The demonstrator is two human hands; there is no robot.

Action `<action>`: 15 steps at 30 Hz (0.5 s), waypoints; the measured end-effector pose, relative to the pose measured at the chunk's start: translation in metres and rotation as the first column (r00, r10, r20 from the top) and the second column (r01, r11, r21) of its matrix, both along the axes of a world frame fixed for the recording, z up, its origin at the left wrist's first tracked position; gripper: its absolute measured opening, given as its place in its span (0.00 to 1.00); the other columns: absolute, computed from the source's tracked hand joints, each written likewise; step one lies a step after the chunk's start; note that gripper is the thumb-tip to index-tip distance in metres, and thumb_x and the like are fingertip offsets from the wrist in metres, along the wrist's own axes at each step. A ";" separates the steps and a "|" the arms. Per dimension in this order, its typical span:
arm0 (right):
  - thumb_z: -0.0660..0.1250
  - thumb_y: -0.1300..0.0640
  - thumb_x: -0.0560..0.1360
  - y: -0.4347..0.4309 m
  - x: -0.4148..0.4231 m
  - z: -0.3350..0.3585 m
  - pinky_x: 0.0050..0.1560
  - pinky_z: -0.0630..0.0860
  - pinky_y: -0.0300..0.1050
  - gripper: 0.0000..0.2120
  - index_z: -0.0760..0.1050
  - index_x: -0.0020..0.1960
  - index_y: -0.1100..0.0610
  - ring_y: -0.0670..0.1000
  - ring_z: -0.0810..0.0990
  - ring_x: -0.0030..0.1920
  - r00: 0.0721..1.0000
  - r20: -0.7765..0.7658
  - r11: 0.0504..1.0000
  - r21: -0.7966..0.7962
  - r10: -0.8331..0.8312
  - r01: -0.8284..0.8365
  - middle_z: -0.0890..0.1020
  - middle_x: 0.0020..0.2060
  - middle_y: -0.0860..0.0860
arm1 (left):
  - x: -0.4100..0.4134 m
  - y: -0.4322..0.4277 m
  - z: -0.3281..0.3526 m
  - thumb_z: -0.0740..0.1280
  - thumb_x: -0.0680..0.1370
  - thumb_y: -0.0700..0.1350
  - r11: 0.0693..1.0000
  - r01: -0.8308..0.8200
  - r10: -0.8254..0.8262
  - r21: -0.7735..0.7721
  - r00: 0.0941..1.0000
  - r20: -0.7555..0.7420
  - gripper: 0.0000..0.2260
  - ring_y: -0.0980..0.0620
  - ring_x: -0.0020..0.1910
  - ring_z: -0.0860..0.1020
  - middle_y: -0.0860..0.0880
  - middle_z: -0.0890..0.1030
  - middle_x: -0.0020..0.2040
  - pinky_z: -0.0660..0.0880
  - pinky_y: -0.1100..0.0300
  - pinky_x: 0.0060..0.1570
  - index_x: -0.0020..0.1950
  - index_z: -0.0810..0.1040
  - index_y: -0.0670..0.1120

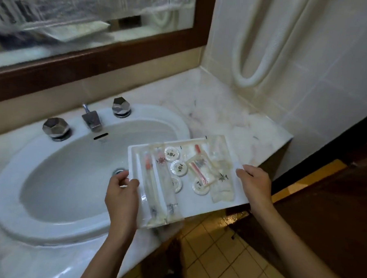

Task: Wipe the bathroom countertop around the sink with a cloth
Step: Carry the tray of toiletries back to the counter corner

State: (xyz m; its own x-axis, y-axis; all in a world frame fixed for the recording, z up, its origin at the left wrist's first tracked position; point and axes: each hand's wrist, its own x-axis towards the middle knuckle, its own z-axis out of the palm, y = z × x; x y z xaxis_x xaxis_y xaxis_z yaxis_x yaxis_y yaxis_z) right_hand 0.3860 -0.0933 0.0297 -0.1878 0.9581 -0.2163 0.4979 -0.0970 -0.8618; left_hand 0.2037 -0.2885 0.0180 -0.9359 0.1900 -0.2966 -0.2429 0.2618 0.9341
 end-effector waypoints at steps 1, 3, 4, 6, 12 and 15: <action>0.67 0.60 0.75 0.015 -0.009 0.004 0.53 0.74 0.56 0.18 0.72 0.52 0.76 0.66 0.74 0.55 1.000 0.006 1.000 -0.012 0.014 -0.013 0.75 0.54 0.67 | -0.006 0.015 0.000 0.63 0.75 0.39 1.000 -0.008 0.008 -0.001 1.000 -0.001 0.12 0.55 0.45 0.76 0.52 0.77 0.51 0.72 0.59 0.44 0.58 0.76 0.49; 0.68 0.56 0.74 0.046 -0.027 0.009 0.50 0.73 0.52 0.17 0.76 0.47 0.73 0.64 0.76 0.50 0.998 0.023 0.998 -0.020 0.054 -0.054 0.75 0.47 0.64 | -0.018 0.043 -0.001 0.64 0.75 0.39 1.000 -0.028 0.028 -0.009 1.000 -0.012 0.13 0.56 0.44 0.76 0.51 0.77 0.52 0.70 0.63 0.40 0.58 0.75 0.51; 0.68 0.54 0.74 0.061 -0.036 0.011 0.49 0.72 0.51 0.15 0.78 0.45 0.68 0.61 0.75 0.47 0.997 0.033 0.997 -0.013 0.075 -0.074 0.74 0.43 0.61 | -0.024 0.056 -0.002 0.64 0.76 0.38 0.999 -0.032 0.032 -0.012 0.999 -0.013 0.14 0.57 0.44 0.75 0.51 0.76 0.52 0.69 0.63 0.40 0.59 0.74 0.51; 0.67 0.55 0.76 0.089 -0.055 0.013 0.52 0.71 0.49 0.15 0.78 0.50 0.68 0.53 0.72 0.44 0.994 0.047 0.995 -0.008 0.097 -0.097 0.72 0.46 0.54 | -0.035 0.081 -0.005 0.64 0.75 0.38 0.999 -0.034 0.034 -0.023 0.999 -0.010 0.16 0.54 0.47 0.76 0.51 0.76 0.53 0.70 0.60 0.45 0.62 0.74 0.49; 0.67 0.53 0.73 0.173 -0.113 0.003 0.36 0.66 0.42 0.13 0.73 0.38 0.63 0.48 0.70 0.35 0.980 0.105 0.985 0.025 0.169 -0.173 0.73 0.43 0.55 | -0.070 0.150 -0.018 0.63 0.72 0.38 0.997 -0.067 0.066 -0.046 0.998 -0.021 0.14 0.51 0.46 0.78 0.50 0.78 0.50 0.74 0.54 0.47 0.55 0.75 0.51; 0.66 0.50 0.71 0.215 -0.152 -0.004 0.32 0.64 0.45 0.14 0.69 0.32 0.57 0.50 0.69 0.33 0.970 0.109 0.975 0.023 0.219 -0.223 0.71 0.38 0.54 | -0.084 0.188 -0.013 0.64 0.72 0.38 0.996 -0.075 0.073 -0.037 0.995 -0.068 0.09 0.48 0.42 0.76 0.46 0.77 0.48 0.71 0.58 0.40 0.50 0.75 0.48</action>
